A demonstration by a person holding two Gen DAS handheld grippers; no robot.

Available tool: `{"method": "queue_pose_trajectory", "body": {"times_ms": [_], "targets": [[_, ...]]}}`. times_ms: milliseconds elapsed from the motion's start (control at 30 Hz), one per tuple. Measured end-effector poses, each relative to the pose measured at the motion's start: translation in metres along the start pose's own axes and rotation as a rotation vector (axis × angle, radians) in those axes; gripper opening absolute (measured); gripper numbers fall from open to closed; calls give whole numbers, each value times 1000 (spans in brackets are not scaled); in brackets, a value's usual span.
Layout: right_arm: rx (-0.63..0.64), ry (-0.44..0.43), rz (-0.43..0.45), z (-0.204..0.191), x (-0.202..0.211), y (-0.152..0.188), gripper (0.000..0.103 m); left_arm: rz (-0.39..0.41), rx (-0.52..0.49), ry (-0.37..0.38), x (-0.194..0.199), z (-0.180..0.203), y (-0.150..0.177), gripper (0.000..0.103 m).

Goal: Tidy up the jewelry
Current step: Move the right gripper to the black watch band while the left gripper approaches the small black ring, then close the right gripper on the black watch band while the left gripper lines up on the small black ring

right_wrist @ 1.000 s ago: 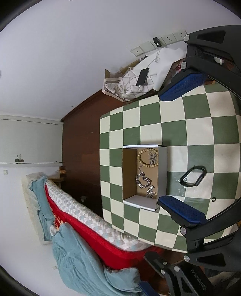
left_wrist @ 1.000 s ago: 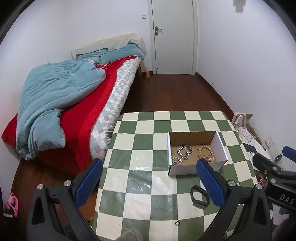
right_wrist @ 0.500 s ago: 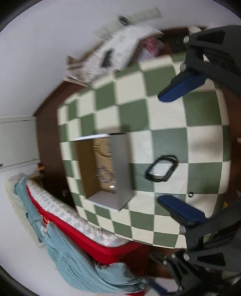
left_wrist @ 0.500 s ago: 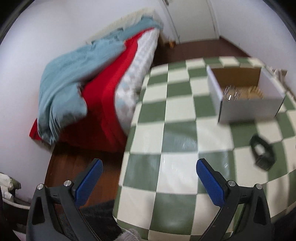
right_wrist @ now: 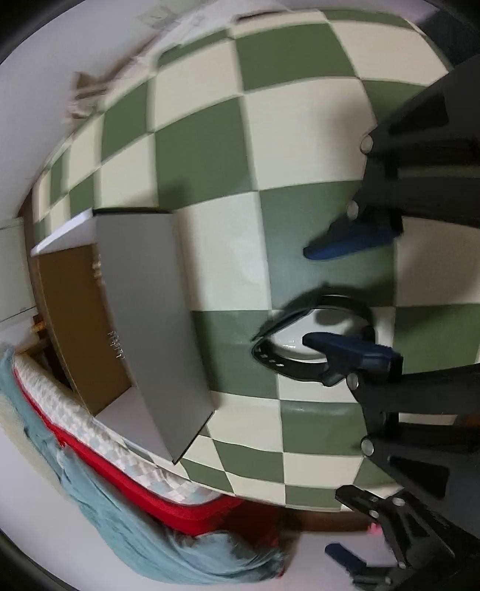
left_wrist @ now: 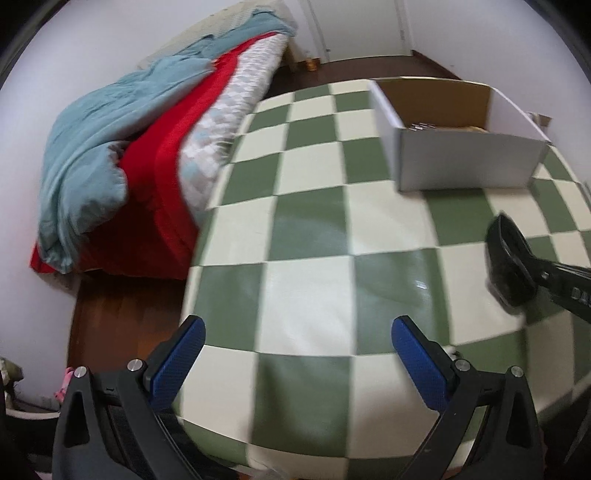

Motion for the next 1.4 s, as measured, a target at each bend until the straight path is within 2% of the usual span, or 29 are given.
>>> {"method": "queue_pose_trajectory", "body": {"times_ms": [200,333,400,433,533,667,1067,1400], "targets": [[-6,53,28,23,12,12,8,-38,-50,125,-5,42,15,102],[-66,80,24,59,25,23,9,-51,-79,163,-9,65,22,99],[-110,91,27,78,31,29,9,-57,-94,170,-12,74,24,92],[-125,95,27,85,33,31,9,-66,-102,178,-14,79,26,84],[-148,101,24,96,34,35,9,-54,-104,193,-14,85,25,75],[-147,100,22,99,34,38,9,-46,-99,236,-11,90,23,49],[-119,92,19,84,27,40,9,-51,-93,269,-8,96,26,9],[-120,83,35,80,31,36,9,-51,-68,286,-8,91,24,8]]}}
Point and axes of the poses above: each gripper's, at about its wrist camera, not at the fingertips, and x roughly against the way its jaws point, z to its right, y to its underside, the point moved 5 cm from there along -x, roughly the way its jaws point, and after that the axes turned 10 degrees about y, right-handed, at the moved point
